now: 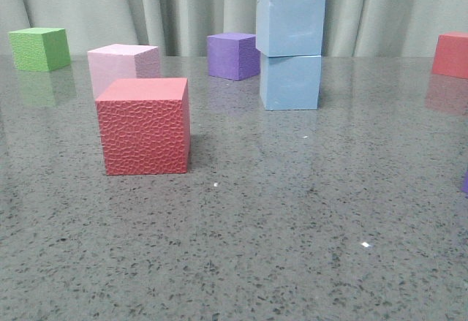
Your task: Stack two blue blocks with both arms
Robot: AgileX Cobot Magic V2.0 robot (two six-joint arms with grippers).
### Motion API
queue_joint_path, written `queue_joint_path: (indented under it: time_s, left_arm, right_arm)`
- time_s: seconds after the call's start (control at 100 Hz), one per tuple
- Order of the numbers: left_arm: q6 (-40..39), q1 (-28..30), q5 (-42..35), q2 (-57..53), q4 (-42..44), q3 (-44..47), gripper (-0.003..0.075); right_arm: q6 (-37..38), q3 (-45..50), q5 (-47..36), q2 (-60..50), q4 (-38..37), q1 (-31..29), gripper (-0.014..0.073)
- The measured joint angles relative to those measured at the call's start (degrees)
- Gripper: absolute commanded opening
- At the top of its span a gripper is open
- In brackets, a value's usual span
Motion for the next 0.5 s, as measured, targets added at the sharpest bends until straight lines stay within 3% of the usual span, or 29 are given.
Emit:
queue_joint_path:
  time_s: [0.15,0.28,0.36,0.5]
  left_arm:
    - [0.00,0.00,-0.13,0.00,0.00,0.00,0.0640]
    - [0.00,0.00,-0.13,0.00,0.00,0.00,0.0532]
    - [0.00,0.00,-0.13,0.00,0.00,0.00,0.0440]
    - [0.00,0.00,-0.13,0.00,0.00,0.00,0.0270]
  right_arm:
    - [0.00,0.00,0.24,0.00,0.00,0.00,0.0600]
    - [0.00,0.00,0.27,0.00,0.00,0.00,0.0588]
    - [0.00,0.00,0.27,0.00,0.00,0.00,0.0519]
    - [0.00,0.00,0.27,0.00,0.00,0.00,0.0291]
